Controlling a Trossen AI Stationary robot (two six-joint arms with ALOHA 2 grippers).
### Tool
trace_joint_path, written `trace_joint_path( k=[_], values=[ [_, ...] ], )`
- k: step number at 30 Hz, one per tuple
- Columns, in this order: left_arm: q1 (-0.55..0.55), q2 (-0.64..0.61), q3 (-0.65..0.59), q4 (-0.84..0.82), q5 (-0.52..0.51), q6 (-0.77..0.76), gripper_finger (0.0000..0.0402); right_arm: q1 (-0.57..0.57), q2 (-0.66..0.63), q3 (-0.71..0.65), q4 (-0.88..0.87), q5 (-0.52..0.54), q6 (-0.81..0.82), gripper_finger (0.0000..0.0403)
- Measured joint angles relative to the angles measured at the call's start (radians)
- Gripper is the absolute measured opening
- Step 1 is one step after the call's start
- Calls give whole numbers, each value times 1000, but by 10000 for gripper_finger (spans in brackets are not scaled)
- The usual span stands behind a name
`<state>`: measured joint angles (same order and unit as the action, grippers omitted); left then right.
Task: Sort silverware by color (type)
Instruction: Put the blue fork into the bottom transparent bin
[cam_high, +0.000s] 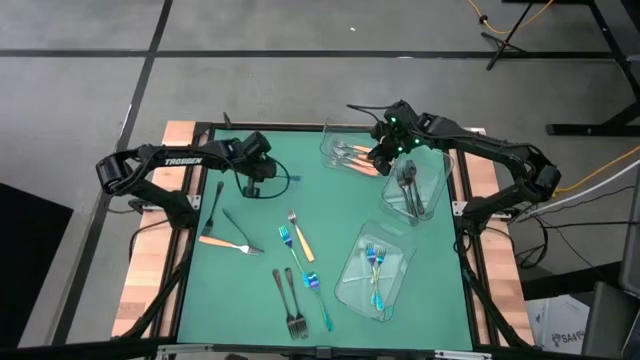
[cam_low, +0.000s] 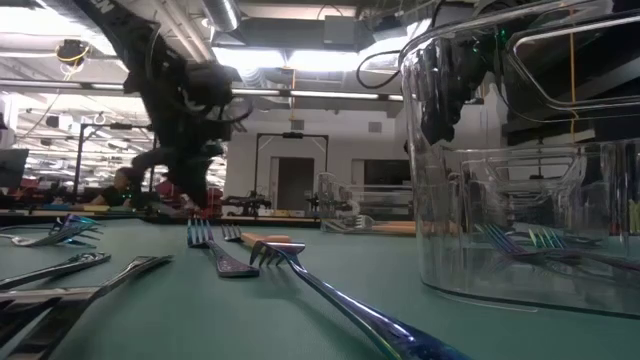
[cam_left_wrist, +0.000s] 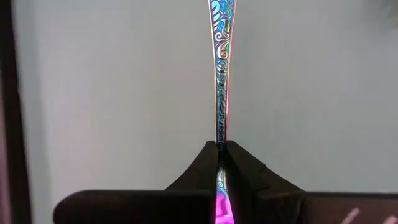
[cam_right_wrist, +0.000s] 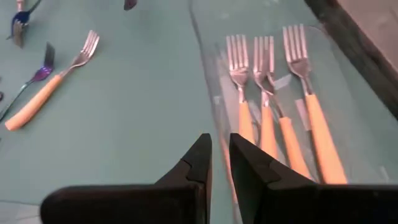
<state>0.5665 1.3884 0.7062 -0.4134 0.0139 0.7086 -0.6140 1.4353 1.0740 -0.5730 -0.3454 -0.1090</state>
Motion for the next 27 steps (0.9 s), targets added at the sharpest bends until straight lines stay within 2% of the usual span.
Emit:
trace_joint_path(
  k=[7, 13, 21, 27],
  values=[
    [-141, 0, 51, 100, -24, 0, 8, 130, 0, 0, 28, -6, 16, 46],
    [-274, 0, 82, 140, -57, 1, 8, 246, 0, 0, 134, -6, 115, 46],
    [-435, 0, 85, 182, -179, 1, 8, 350, 0, 0, 308, 32, 336, 46],
    [-523, -1, 85, 217, -248, 1, 8, 384, 6, 0, 361, 38, 477, 47]
  ],
)
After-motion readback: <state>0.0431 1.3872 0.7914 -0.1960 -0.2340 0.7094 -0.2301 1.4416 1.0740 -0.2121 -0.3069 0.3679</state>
